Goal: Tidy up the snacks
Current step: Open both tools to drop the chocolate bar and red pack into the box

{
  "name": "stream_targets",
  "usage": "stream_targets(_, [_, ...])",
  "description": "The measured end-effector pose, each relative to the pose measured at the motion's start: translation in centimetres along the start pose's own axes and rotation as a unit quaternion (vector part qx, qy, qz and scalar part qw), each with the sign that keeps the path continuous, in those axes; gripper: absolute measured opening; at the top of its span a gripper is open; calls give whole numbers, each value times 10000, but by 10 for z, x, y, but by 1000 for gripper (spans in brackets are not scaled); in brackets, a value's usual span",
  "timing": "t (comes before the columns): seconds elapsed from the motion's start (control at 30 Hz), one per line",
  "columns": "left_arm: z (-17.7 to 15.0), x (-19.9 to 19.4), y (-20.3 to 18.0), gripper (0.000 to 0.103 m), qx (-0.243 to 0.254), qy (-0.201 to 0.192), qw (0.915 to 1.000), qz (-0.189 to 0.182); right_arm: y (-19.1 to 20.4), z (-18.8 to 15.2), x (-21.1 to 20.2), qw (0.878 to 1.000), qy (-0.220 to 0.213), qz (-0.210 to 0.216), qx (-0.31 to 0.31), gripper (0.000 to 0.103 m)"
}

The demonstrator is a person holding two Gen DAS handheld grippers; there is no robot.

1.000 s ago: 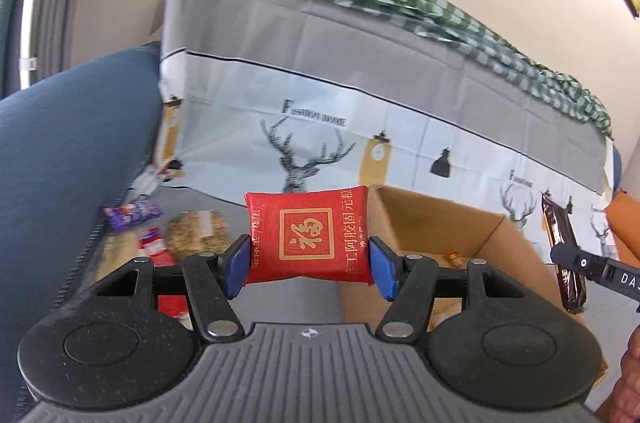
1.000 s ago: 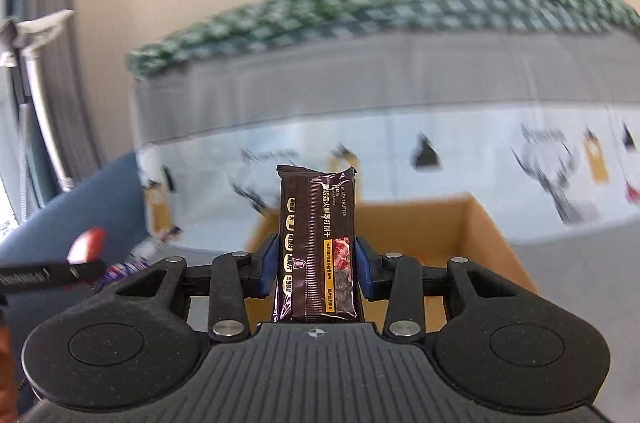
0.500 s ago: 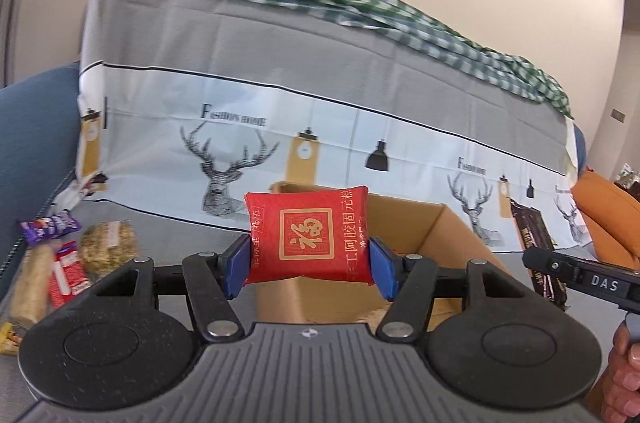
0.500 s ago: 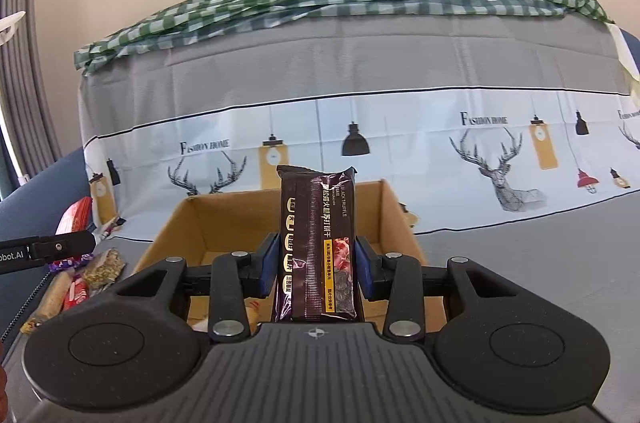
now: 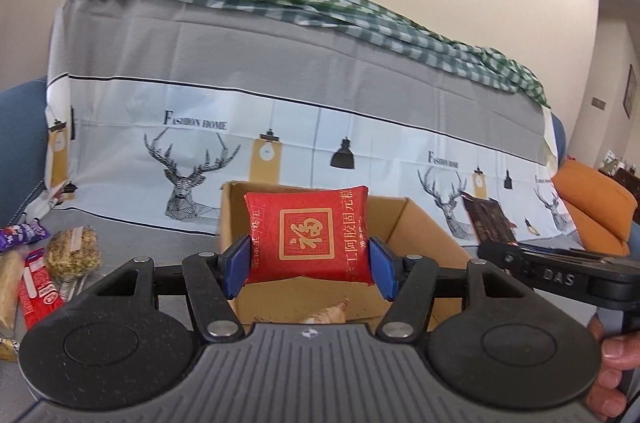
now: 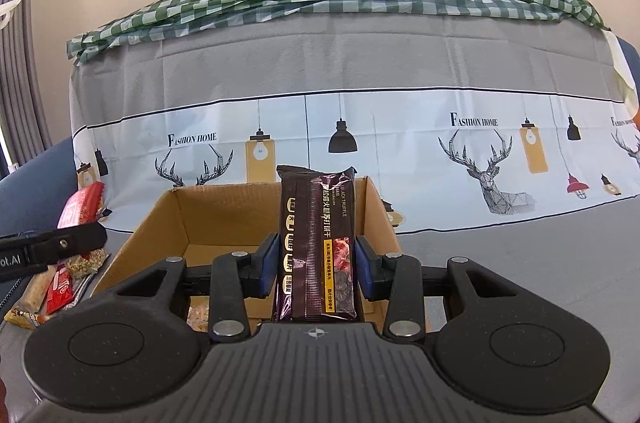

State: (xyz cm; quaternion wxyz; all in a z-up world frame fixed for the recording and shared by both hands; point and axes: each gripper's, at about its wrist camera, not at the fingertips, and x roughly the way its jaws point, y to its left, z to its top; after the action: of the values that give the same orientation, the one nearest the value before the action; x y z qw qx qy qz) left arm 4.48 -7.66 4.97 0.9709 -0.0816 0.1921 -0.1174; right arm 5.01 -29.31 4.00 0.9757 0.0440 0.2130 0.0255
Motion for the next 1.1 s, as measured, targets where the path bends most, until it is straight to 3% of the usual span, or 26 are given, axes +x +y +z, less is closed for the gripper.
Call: stream_targets(1.1, [-1,5,-6,66,-13,56,9998,-212,5,-1,5,9999,62,36,-108,41])
